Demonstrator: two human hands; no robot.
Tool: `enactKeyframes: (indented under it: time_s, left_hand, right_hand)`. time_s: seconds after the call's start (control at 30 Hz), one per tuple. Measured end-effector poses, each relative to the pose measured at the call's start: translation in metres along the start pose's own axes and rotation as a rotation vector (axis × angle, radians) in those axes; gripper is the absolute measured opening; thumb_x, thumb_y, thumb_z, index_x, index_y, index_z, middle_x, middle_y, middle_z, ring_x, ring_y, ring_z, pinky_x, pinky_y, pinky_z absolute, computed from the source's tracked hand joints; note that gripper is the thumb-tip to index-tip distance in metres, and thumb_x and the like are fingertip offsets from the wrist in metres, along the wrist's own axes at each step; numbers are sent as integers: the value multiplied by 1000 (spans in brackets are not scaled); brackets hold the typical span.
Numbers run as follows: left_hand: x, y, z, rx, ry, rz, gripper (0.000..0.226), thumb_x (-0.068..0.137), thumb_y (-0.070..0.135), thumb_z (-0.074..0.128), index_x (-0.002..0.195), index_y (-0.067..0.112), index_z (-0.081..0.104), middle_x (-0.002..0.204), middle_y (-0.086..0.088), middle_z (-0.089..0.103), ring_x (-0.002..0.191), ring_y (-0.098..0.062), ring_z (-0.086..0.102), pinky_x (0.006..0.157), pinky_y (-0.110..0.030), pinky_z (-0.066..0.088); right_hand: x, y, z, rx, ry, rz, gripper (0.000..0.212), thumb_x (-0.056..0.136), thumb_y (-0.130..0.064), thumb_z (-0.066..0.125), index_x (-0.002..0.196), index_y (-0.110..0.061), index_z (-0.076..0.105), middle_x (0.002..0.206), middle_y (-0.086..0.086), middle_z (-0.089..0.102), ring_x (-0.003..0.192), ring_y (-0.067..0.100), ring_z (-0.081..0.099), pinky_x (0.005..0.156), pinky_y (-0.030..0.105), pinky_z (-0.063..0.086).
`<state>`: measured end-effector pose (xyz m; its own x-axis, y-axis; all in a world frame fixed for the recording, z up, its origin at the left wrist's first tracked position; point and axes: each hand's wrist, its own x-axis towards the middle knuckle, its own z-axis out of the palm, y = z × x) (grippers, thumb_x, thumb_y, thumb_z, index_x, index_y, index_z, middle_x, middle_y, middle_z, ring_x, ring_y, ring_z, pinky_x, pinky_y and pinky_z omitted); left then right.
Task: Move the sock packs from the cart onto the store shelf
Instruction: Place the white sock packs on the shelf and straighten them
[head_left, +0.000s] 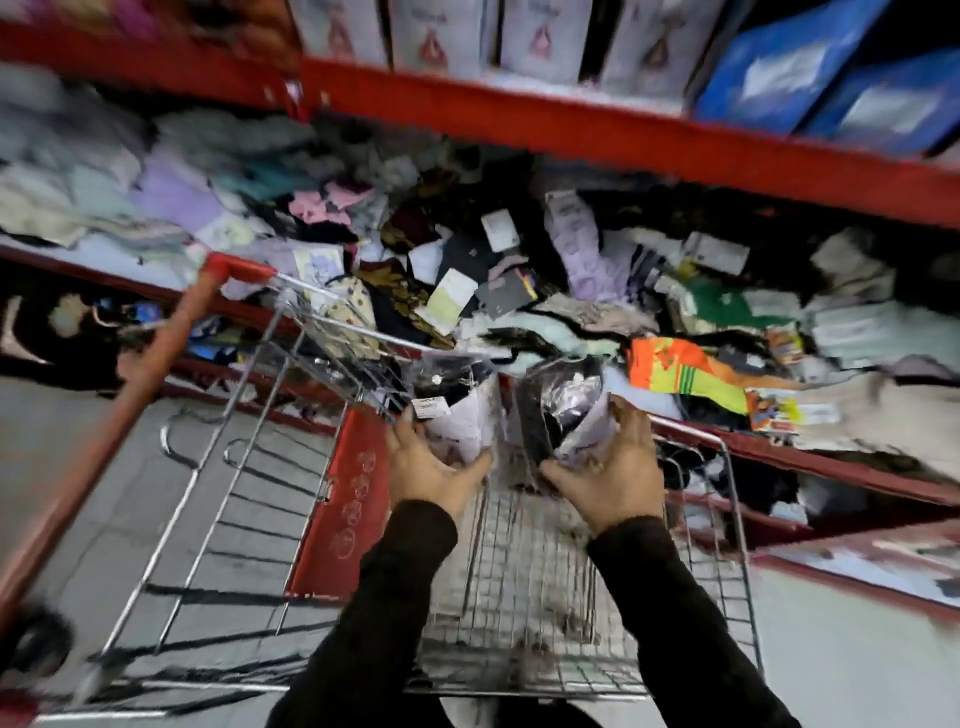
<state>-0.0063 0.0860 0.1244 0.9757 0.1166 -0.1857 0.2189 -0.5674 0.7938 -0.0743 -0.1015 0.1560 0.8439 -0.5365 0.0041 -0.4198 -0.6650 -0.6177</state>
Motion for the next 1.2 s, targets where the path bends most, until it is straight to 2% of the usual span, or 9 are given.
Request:
enactKeyframes:
  time_s: [0.1,0.2,0.37,0.5,0.57,0.7,0.87,1.1,1.2]
  left_hand:
    - [2,33,-15,-59,102,124,110,59,45,87,146,14,28,148,-7,34,123,-23,50,100,-34,49]
    - [6,80,-39,-137,186,291,102,59,50,80,143,26,27,147,2,31,101,0,39,86,-27,44]
    - [36,178,-68,-290,311,564,100,67,27,88,144,11,27,146,-12,33,131,-32,45,107,-41,45]
    - [68,244,-80,-382,349,647,102,66,24,89,142,2,26,145,-17,33,133,-23,35,111,-22,28]
    - [84,269,-81,-416,340,672,105,65,25,90,142,-1,24,146,-18,33,135,-22,33,106,-8,18]
    - [110,302,-73,-413,289,703,107,65,25,90,143,3,21,145,-19,36,136,-29,38,111,-23,30]
    - [133,315,-47,-281,223,662,105,64,24,89,141,1,22,147,-23,31,140,-37,32,116,-43,35]
    - [142,313,-35,-33,210,635,104,71,36,86,147,0,24,143,-18,38,129,-34,49,108,-39,43]
    - [140,307,-41,30,184,647,103,76,33,83,152,3,19,147,-17,32,128,-33,52,108,-35,43]
  right_hand:
    - [9,-20,-28,146,131,-55,112,51,-65,71,142,-11,35,141,7,48,124,25,55,101,33,50]
    - [26,-47,-65,289,278,-153,101,54,-59,75,137,-18,34,134,4,46,123,23,51,105,33,47]
    - [75,-102,-120,437,558,-367,97,57,-40,89,130,-11,33,117,-10,35,109,2,39,96,-6,24]
    - [118,-147,-146,536,626,-430,102,55,-35,94,131,-18,29,129,3,43,118,13,49,106,13,38]
    - [141,-163,-150,532,668,-448,103,53,-34,96,131,-13,32,129,5,44,119,10,49,105,4,32]
    - [177,-180,-147,483,680,-425,102,53,-35,97,130,3,42,124,1,39,114,-2,39,96,-10,19]
    - [198,-184,-132,287,650,-302,93,66,-32,92,130,6,36,128,19,39,120,26,41,97,23,38]
    - [194,-183,-117,255,544,-221,67,91,-11,66,144,4,29,141,20,35,127,35,52,104,37,48]
    - [188,-181,-122,272,475,-226,69,94,-1,57,152,5,21,151,21,28,140,34,39,118,32,32]
